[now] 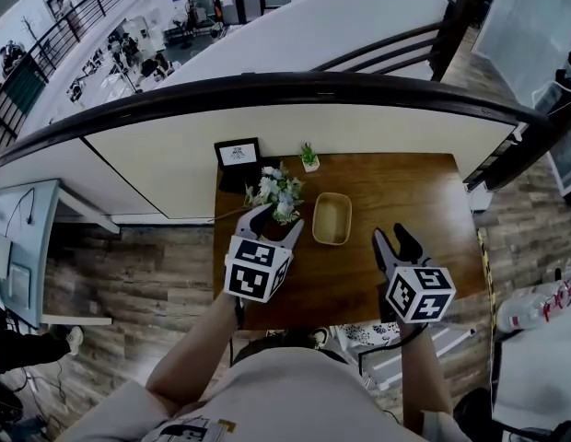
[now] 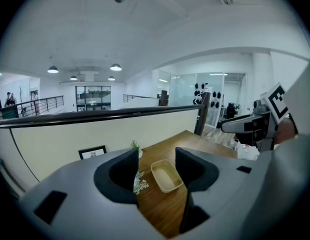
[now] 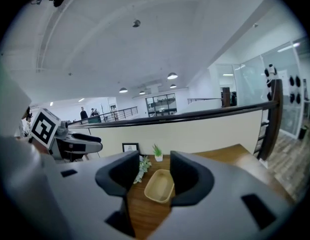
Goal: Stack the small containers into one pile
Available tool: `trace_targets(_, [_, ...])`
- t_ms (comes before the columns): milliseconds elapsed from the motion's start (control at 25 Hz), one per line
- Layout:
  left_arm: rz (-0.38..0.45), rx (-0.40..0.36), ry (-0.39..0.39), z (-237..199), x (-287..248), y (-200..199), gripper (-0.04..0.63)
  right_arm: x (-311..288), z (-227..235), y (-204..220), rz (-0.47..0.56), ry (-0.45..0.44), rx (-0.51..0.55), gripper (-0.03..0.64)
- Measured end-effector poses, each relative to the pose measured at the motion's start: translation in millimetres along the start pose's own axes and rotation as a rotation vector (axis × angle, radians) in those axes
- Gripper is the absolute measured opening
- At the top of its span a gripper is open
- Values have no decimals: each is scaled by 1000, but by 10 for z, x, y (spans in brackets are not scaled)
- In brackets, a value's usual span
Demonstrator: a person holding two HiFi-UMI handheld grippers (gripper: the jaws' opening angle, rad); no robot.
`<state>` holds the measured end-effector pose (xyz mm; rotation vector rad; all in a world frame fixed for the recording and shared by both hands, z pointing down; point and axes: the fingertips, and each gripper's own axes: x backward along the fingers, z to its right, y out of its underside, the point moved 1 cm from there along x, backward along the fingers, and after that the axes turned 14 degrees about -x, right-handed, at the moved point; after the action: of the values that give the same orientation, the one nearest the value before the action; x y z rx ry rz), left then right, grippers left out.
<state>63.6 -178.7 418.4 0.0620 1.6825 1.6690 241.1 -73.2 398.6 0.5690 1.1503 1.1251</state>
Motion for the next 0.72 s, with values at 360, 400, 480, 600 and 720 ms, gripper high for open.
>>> trace_targets(360, [-66, 31, 59, 160, -561, 94, 230, -523, 312, 327, -93, 27, -89, 198])
trace_targets(400, [-79, 18, 68, 194, -632, 120, 230, -583, 360, 368, -105, 31, -96, 196])
trace_targets(480, [-114, -2, 85, 249, -791, 214, 230, -711, 467, 454, -126, 43, -114, 196])
trace_targets(600, [-164, -2, 105, 297, -1005, 417, 230, -901, 622, 614, -156, 67, -138, 193])
trace_targets(720, [-188, 26, 137, 340, -1216, 600, 232, -1080, 761, 779, -188, 88, -153, 190])
